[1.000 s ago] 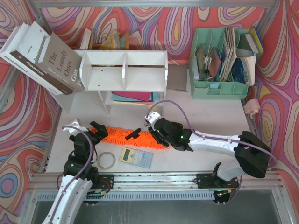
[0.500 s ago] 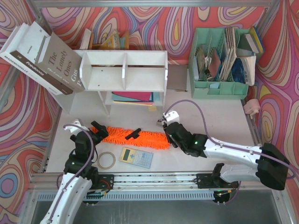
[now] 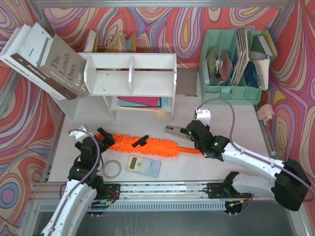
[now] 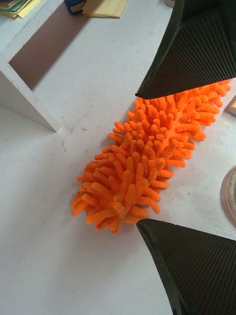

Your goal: Dust the bookshelf with a duster

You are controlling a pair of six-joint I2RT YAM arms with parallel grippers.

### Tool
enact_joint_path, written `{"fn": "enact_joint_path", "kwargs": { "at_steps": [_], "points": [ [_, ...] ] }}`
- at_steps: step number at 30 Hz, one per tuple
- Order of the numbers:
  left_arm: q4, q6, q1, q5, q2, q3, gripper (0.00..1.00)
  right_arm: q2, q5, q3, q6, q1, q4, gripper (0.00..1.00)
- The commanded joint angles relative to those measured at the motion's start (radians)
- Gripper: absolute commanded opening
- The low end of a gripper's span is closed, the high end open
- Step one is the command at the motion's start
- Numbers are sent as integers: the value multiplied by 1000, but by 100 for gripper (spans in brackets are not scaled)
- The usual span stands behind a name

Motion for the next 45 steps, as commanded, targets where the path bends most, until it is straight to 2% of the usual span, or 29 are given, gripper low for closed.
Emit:
{"fn": "enact_joint_path", "kwargs": {
  "at_steps": [1, 8, 16, 23, 30, 45],
  "points": [
    [22, -8, -5, 10, 13, 3, 98, -29, 17, 5, 38, -60, -33, 25],
    [64, -7, -5, 19, 34, 6, 98, -6, -48, -15, 1, -189, 9, 26],
    [75, -2, -5, 33, 61, 12, 98, 134, -147, 3, -39, -315, 121, 24],
    [77, -3, -5, 36, 59, 10, 98, 277, -179, 44, -43, -353, 185, 23],
    [83, -1, -5, 37, 59, 7, 98, 352, -190, 75, -43, -367, 222, 23],
    [85, 0, -5, 37, 54, 3, 98, 350, -241, 56, -37, -367, 236, 22]
  ]
}}
